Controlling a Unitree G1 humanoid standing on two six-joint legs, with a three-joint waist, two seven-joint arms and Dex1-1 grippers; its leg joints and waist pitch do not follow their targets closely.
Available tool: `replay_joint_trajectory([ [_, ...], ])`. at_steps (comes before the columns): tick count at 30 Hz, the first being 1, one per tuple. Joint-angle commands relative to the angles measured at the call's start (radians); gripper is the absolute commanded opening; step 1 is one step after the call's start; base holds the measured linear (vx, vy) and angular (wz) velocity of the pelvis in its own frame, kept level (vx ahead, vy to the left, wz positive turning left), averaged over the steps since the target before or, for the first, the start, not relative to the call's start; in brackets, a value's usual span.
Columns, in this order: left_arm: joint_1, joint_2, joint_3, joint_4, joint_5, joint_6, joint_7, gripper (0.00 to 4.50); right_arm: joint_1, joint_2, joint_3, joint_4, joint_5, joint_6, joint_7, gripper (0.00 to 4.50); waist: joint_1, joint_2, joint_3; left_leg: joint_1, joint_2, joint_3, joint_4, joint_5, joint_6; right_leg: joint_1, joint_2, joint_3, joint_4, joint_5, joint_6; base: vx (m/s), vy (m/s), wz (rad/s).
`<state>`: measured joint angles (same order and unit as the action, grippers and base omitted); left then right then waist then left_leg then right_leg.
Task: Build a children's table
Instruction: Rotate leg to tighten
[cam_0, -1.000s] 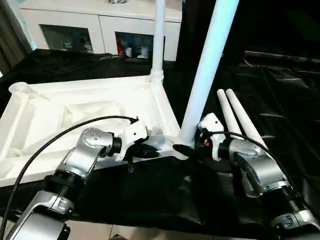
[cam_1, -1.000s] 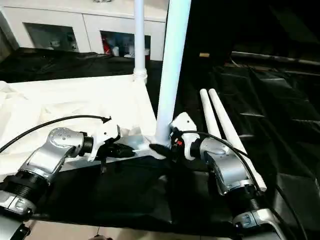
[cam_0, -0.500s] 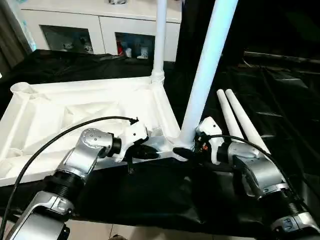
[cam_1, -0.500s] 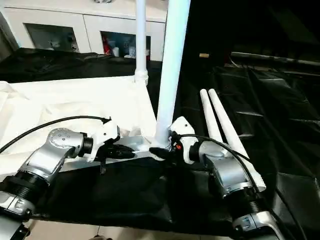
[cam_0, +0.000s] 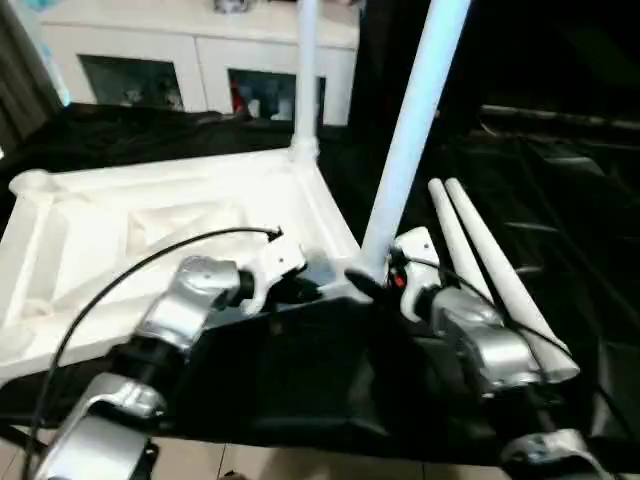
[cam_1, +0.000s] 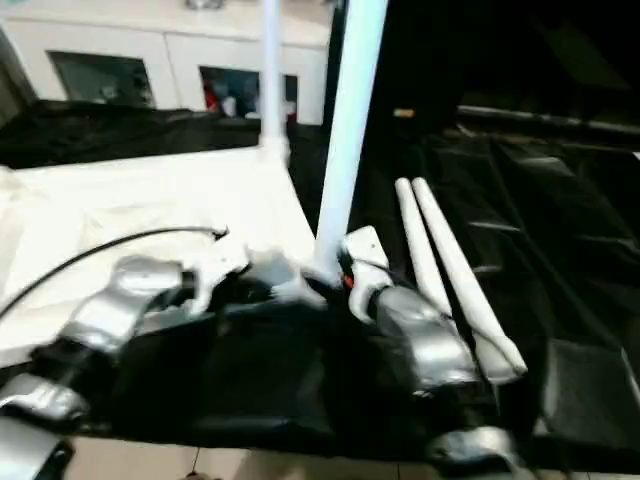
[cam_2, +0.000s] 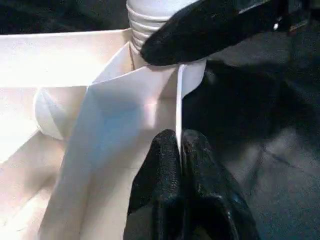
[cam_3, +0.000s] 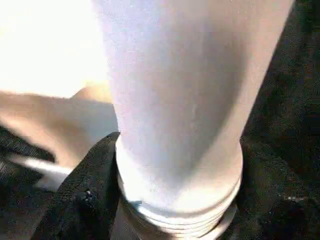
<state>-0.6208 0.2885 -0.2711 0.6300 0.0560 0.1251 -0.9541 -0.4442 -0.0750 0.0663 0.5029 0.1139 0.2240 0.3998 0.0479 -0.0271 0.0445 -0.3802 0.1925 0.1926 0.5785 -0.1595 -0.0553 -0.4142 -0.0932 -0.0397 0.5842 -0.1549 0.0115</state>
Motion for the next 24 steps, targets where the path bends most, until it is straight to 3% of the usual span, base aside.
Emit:
replay_joint_trajectory([
  [1, -0.030, -0.035, 0.021, 0.026, -0.004, -0.003, 0.064, 0.00, -0.020, 0.048, -0.034, 0.118, -0.002, -0.011, -0.130, 2.72, -0.010, 0.007, -0.056, 0.028, 0.025, -0.021, -0.077, -0.431, -0.054, 0.023, -0.040, 0.021, -0.086, -0.489, -0.125, 0.000, 0.000, 0.00],
  [3, -0.038, -0.043, 0.021, 0.036, 0.001, -0.003, 0.084, 0.00, -0.039, 0.069, -0.041, 0.148, -0.005, -0.025, -0.168, 2.72, -0.016, 0.011, -0.056, 0.029, 0.024, -0.024, -0.077, -0.453, -0.056, 0.020, -0.042, 0.019, -0.089, -0.508, -0.121, 0.000, 0.000, 0.00],
  [5, -0.063, -0.076, 0.029, 0.071, 0.013, -0.006, 0.149, 0.00, -0.110, 0.126, -0.041, 0.245, -0.025, -0.097, -0.236, 2.72, -0.025, 0.008, -0.057, 0.025, 0.024, -0.026, -0.078, -0.458, -0.052, 0.024, -0.041, 0.016, -0.089, -0.503, -0.121, 0.000, 0.000, 0.00],
  [8, -0.074, -0.086, 0.031, 0.091, 0.012, -0.017, 0.160, 0.00, -0.138, 0.151, -0.046, 0.279, -0.031, -0.143, -0.248, 2.72, -0.024, 0.004, -0.057, 0.028, 0.024, -0.024, -0.077, -0.459, -0.044, 0.020, -0.040, 0.017, -0.093, -0.493, -0.121, 0.000, 0.000, 0.00],
  [10, -0.073, -0.086, 0.030, 0.091, 0.011, -0.019, 0.155, 0.00, -0.139, 0.153, -0.051, 0.278, -0.024, -0.156, -0.237, 3.42, -0.022, 0.002, -0.057, 0.026, 0.025, -0.023, -0.077, -0.454, -0.035, 0.023, -0.041, 0.018, -0.091, -0.477, -0.126, 0.000, 0.000, 0.00],
  [13, -0.065, -0.080, 0.025, 0.081, 0.006, -0.023, 0.133, 0.00, -0.140, 0.151, -0.064, 0.274, -0.004, -0.177, -0.208, 3.48, -0.020, 0.001, -0.058, 0.024, 0.025, -0.020, -0.077, -0.436, -0.023, 0.023, -0.040, 0.021, -0.086, -0.440, -0.138, 0.000, 0.000, 0.00],
  [14, -0.061, -0.075, 0.023, 0.074, 0.004, -0.023, 0.121, 0.00, -0.142, 0.147, -0.068, 0.270, 0.005, -0.182, -0.190, 3.76, -0.018, 0.002, -0.059, 0.023, 0.026, -0.019, -0.078, -0.423, -0.020, 0.026, -0.040, 0.022, -0.084, -0.421, -0.143, 0.000, 0.000, 0.00],
  [16, -0.051, -0.062, 0.018, 0.060, 0.002, -0.026, 0.090, 0.00, -0.148, 0.125, -0.061, 0.256, 0.016, -0.189, -0.117, 3.90, -0.017, 0.002, -0.061, 0.018, 0.027, -0.017, -0.078, -0.394, -0.010, 0.031, -0.039, 0.023, -0.077, -0.364, -0.161, 0.000, 0.000, 0.00],
  [21, -0.045, -0.029, 0.011, 0.040, -0.004, -0.035, 0.025, 0.00, -0.095, 0.014, 0.015, 0.095, 0.024, -0.114, 0.122, 3.95, -0.007, 0.003, -0.063, 0.018, 0.029, -0.011, -0.073, -0.325, 0.022, 0.039, -0.035, 0.024, -0.069, -0.270, -0.183, 0.000, 0.000, 0.00],
  [22, -0.043, -0.015, 0.006, 0.028, -0.010, -0.038, -0.008, 0.00, -0.060, -0.046, 0.049, 0.022, 0.026, -0.091, 0.212, 3.95, -0.005, -0.001, -0.067, 0.014, 0.029, -0.009, -0.070, -0.289, 0.032, 0.044, -0.038, 0.025, -0.063, -0.243, -0.193, 0.000, 0.000, 0.00],
  [23, -0.043, -0.013, 0.006, 0.027, -0.010, -0.038, -0.011, 0.00, -0.056, -0.052, 0.052, 0.016, 0.026, -0.089, 0.220, 3.95, -0.001, 0.000, -0.067, 0.014, 0.028, -0.010, -0.070, -0.275, 0.034, 0.046, -0.037, 0.024, -0.063, -0.233, -0.193, 0.000, 0.000, 0.00],
  [24, -0.038, 0.002, -0.002, 0.011, -0.014, -0.039, -0.050, 0.00, -0.029, -0.100, 0.074, -0.034, 0.028, -0.079, 0.286, 3.95, 0.000, 0.007, -0.068, 0.018, 0.030, -0.008, -0.067, -0.265, 0.037, 0.041, -0.038, 0.025, -0.060, -0.210, -0.207, 0.000, 0.000, 0.00],
])
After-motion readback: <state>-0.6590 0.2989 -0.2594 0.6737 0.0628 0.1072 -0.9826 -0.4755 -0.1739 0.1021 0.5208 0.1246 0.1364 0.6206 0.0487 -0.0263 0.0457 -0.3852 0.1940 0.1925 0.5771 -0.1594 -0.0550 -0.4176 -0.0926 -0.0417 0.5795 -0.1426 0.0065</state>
